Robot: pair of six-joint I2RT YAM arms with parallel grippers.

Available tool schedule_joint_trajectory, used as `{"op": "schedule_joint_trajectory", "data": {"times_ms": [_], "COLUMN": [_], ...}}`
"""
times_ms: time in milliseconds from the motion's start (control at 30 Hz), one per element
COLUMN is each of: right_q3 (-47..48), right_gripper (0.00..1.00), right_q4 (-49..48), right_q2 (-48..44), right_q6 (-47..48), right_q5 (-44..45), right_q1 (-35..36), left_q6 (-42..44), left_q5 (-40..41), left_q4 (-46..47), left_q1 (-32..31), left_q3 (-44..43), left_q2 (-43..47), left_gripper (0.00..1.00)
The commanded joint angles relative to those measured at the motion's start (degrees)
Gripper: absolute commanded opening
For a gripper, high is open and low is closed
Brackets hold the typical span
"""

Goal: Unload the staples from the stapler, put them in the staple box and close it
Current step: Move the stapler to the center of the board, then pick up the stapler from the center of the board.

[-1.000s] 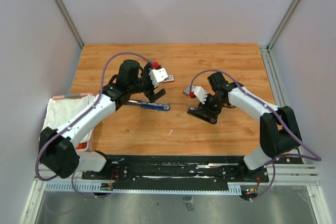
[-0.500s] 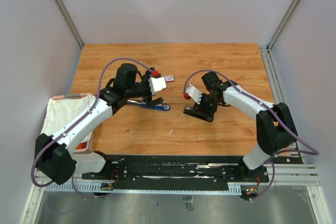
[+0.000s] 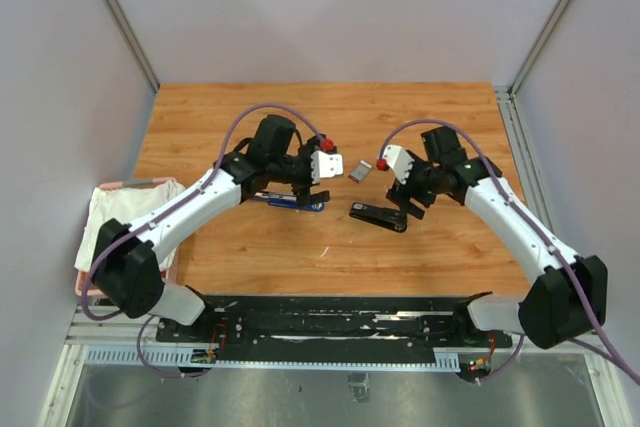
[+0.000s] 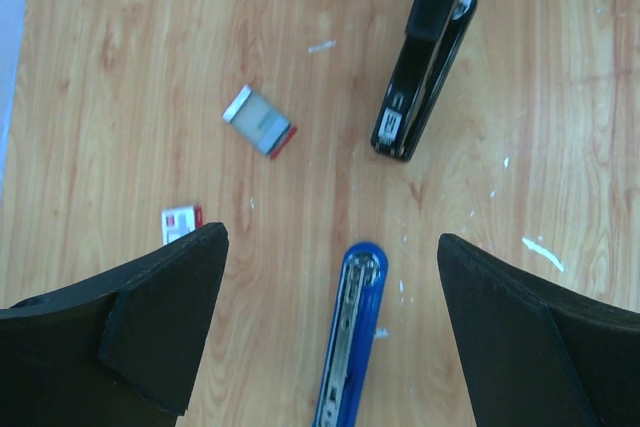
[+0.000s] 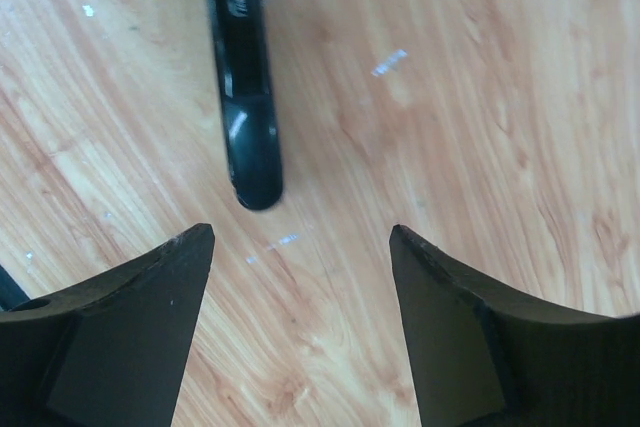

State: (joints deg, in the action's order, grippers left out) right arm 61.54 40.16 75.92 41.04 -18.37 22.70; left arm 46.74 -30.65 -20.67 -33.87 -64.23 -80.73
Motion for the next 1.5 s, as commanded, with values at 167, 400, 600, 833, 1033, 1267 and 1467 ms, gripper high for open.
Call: {"op": "schedule_joint_trajectory", "data": {"times_ms": [167,400,600,833,1033,1267,1467], "right_q3": [-6.7,-6.5,-6.8,-8.1,-8.5,-9.3,-10.2], "right_gripper": [0.74,0.75,0.75,0.75,0.75,0.75,0.75], "right_q4": [-2.0,0.3,0.9,0.0,-0.8,-1.6,-2.7], "right_q2": [-12.8,-14.7,-16.7,-18.9,-19.5,-20.9,-21.7], "right_q6": [-4.5,-5.9,-5.9,-6.2,-6.5,-6.6,-6.6], "right_q5": [-1.5,-10.4,-14.3,-13.7,-12.9,-12.4,-11.6], "right_q1": [-13.3,-28.9,-38.0,-39.4,-39.4,-39.4,-39.4], "left_q6": [3.3,3.4,4.3,3.4,4.5,4.4,3.5], "left_q5": [3.9,10.7,12.4,10.7,10.4,9.5,9.4], "left_q4": [-5.2,-7.2,-11.2,-13.9,-15.9,-18.7,-18.9], "left_q1": [-10.1,-18.2,-22.2,-22.8,-23.1,-23.1,-23.1], "left_q3": [-11.7,-18.9,-27.1,-34.0,-37.9,-42.1,-42.8], "left_q2": [-12.8,-22.1,-30.0,-38.2,-42.2,-46.1,-47.8], "left_gripper": [0.98,0.98,0.98,0.97,0.94,0.79,0.72]}}
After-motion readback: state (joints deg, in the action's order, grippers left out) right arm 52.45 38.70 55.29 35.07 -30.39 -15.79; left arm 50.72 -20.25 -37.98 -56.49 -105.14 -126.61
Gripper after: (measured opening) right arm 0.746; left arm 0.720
